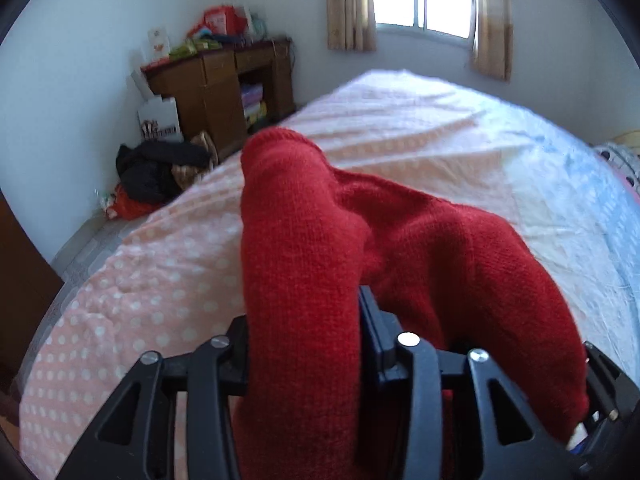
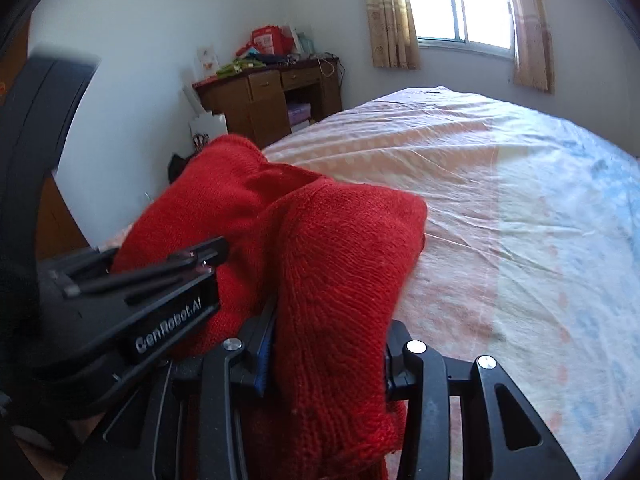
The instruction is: Fold small clothes
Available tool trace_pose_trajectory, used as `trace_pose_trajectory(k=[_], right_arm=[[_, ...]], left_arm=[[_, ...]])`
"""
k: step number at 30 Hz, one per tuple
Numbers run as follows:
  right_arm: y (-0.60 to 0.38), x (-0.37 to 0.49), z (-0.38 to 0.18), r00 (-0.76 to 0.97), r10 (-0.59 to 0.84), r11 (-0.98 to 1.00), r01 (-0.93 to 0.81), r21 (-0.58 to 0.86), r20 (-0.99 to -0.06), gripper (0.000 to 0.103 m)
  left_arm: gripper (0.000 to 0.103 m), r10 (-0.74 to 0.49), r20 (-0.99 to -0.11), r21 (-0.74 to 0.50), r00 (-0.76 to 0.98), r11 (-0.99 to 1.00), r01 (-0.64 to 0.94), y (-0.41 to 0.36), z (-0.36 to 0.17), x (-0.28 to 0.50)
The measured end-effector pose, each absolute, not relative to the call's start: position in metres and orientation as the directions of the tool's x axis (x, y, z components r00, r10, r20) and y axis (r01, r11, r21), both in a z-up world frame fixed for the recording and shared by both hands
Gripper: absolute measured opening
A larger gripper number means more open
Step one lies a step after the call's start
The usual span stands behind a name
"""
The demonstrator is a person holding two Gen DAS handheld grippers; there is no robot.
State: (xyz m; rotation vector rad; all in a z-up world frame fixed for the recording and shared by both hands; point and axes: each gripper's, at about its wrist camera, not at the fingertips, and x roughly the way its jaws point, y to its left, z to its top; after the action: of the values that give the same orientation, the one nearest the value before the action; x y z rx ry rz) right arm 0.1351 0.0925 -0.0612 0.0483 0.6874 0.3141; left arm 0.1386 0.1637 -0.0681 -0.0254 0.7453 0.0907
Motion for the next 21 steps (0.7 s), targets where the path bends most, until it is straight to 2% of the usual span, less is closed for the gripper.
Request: trace_pose_trajectory(k=[4,11,15,19,21], right_arm=[[0.087,0.139,-0.064,0.722,0.318,0.947,-0.269,0.174,-0.615,0.043],[0.084,0.139,-0.064,0.718,0.312,0.949,-0.258,0.179,-0.622,0.048],[0.079,0.139,-0.055,0.709,0.33,0.943,-0.273,0.189,-0.624,0.052],[0.067,0.115,-0.04,0.745,0.327,0.945,-0.244,0.219,-0.581,0.052],[0.066,0.096,-0.03,0.775,0.308,0.951,-0.238,0.197,-0.552,0.052]], left_arm=[[0.049,0.08,-0.669,0.013,0.739,0.995,-0.096,0.163,-0.067,0.137],[0.054,0.032,-0.7,-0.066,0.714,0.992,-0.109,0.175,-0.065,0.142],[0.063,0.015,-0.735,-0.088,0.678,0.989,-0.118,0.183,-0.059,0.141],[0.065,0.019,-0.746,-0.103,0.666,0.984,-0.144,0.192,-0.053,0.127],[0.073,0.039,-0.752,-0.09,0.658,0.983,-0.161,0.196,-0.051,0.117]])
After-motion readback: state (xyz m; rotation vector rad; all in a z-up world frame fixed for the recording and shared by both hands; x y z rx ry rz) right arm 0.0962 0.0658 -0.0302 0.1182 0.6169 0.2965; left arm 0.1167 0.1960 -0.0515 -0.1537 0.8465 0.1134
